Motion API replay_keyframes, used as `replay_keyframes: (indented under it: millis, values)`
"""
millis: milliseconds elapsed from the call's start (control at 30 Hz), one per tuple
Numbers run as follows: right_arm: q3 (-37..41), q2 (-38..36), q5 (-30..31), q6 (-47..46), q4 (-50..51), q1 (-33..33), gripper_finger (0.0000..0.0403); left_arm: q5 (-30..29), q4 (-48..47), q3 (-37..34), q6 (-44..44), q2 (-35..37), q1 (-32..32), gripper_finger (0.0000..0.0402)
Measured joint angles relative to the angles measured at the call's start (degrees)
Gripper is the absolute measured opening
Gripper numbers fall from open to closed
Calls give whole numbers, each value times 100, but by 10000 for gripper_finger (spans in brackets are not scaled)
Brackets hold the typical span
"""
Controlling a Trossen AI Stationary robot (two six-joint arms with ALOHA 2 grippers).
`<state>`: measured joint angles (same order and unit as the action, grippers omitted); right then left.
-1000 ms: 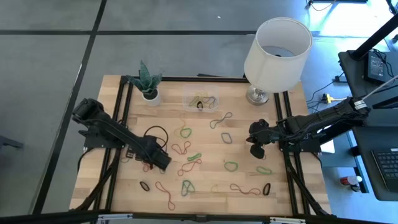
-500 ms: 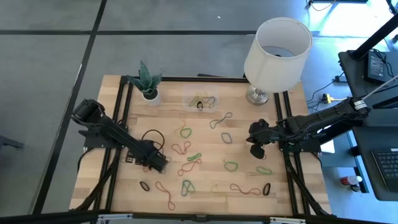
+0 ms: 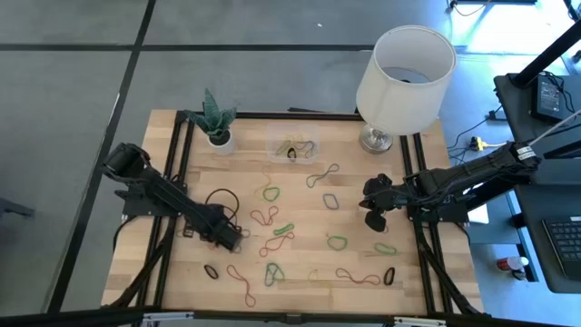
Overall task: Pick and place rubber bands into bin
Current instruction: Put the red rubber band into the transparent bin
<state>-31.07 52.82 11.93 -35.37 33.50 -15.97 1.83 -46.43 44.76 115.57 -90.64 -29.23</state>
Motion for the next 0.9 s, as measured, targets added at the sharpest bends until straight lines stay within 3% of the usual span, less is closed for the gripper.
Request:
replay_keyframes:
  millis: [167,267,500,700,900]
  values:
    - [0,0,1,122,0,0,4,-402,-36,204,-34,343,7,3]
    - [-2,0,1,132,-2,0,4,-963,-257,632,-258,549,7,2]
    - [-2,0,226,158,-70,0,4,-1913,-1482,1929,-1663,790,400,2]
    - [-2,0,268,143,-412,0,4,-2463,-1776,2913,-3649,790,1293,2]
    - [-4,2,266,115,-601,0,4,-2665,-1186,3782,-6519,619,2575,2]
